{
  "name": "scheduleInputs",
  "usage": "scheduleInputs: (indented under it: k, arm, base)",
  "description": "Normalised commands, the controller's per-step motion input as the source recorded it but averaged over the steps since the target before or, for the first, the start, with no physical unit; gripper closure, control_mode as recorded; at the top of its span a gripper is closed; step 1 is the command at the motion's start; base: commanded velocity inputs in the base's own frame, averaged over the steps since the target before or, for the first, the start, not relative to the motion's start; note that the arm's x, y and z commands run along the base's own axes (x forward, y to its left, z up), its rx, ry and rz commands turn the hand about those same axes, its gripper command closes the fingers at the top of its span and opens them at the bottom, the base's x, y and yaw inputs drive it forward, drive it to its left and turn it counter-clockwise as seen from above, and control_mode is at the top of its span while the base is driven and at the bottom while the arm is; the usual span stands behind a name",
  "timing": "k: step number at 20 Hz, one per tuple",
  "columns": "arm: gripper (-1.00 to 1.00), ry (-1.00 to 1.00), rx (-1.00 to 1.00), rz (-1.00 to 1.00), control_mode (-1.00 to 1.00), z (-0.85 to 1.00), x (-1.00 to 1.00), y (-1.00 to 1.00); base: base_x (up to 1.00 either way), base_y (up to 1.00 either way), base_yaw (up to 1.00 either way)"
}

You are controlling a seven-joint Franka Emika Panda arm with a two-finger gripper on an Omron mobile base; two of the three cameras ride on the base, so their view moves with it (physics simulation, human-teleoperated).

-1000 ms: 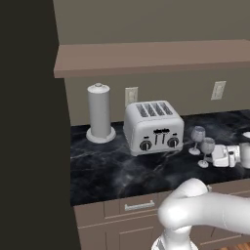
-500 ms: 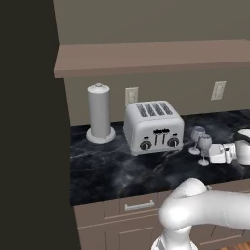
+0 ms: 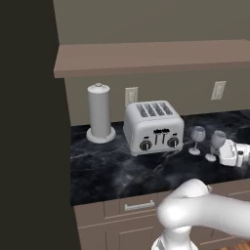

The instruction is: Retrieve the wine glasses from the counter and place one next to each plate.

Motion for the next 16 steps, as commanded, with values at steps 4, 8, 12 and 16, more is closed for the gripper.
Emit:
scheduleInputs:
  k: [4,8,12,16]
  arm:
    - [1.00,-0.05,0.00,-0.29,-1.00,0.98,-0.46,0.00]
    - [1.00,0.26,0.00,-0.37,-1.00,1.00,-0.46,0.00]
    - [1.00,0.21,-0.02,-0.28,-1.00,0.88,-0.55,0.34]
    - [1.00,-0.03,-0.12,-0.10,-1.00,0.57,-0.47,0.69]
  base:
    - [0.00,0.00,0.00]
    - [0.00,0.00,0.00]
    - [0.00,0.00,0.00]
    - [0.00,0.00,0.00]
